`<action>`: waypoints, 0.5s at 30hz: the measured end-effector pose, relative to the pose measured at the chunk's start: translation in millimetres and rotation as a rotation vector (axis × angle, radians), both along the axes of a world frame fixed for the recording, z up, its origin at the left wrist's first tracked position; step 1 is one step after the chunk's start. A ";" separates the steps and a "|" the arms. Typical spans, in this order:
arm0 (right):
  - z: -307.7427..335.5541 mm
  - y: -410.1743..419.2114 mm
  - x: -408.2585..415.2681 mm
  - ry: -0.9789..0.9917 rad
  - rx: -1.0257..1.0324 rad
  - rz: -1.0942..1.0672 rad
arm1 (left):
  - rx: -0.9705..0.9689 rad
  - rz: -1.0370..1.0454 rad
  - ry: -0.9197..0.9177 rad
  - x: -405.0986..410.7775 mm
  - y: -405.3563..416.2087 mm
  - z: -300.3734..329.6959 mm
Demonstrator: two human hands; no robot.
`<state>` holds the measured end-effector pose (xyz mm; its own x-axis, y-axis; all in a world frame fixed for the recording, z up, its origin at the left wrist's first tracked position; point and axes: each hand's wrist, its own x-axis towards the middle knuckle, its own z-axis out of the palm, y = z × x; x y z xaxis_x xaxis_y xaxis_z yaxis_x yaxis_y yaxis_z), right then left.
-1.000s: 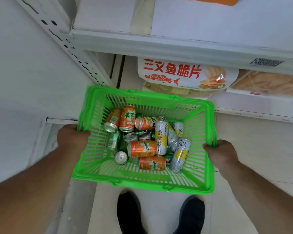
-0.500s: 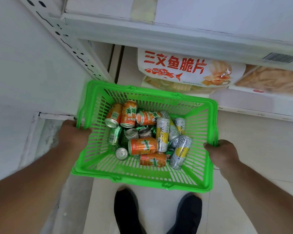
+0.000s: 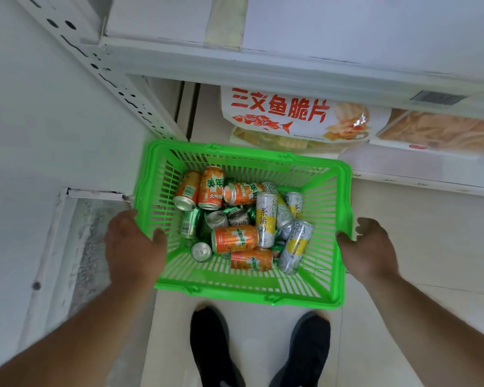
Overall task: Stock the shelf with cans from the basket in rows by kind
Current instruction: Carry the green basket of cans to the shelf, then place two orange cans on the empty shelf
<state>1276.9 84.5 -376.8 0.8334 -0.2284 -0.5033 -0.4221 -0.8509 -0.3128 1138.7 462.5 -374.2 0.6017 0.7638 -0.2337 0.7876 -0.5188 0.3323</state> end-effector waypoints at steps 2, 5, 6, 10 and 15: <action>13.4 10.6 -16.4 -0.271 0.020 0.152 | -0.056 -0.122 -0.018 -7.2 -25.4 4.2; 26.5 35.0 -40.8 -0.329 0.110 0.353 | -0.226 -0.240 0.074 -7.7 -54.9 1.9; 26.5 41.7 -46.9 -0.270 0.139 0.406 | -0.256 -0.276 0.117 -6.4 -61.2 1.3; 13.2 57.6 -57.5 0.040 0.270 0.234 | -0.298 -0.420 0.174 5.7 -75.7 3.6; -1.9 66.7 -55.8 0.318 0.274 0.012 | -0.228 -0.645 0.216 22.6 -81.0 -4.3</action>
<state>1221.0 151.2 -378.7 0.6287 -0.0418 -0.7765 -0.5246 -0.7599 -0.3839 1161.3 381.5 -378.5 0.8392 0.1891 -0.5098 0.4075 -0.8395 0.3594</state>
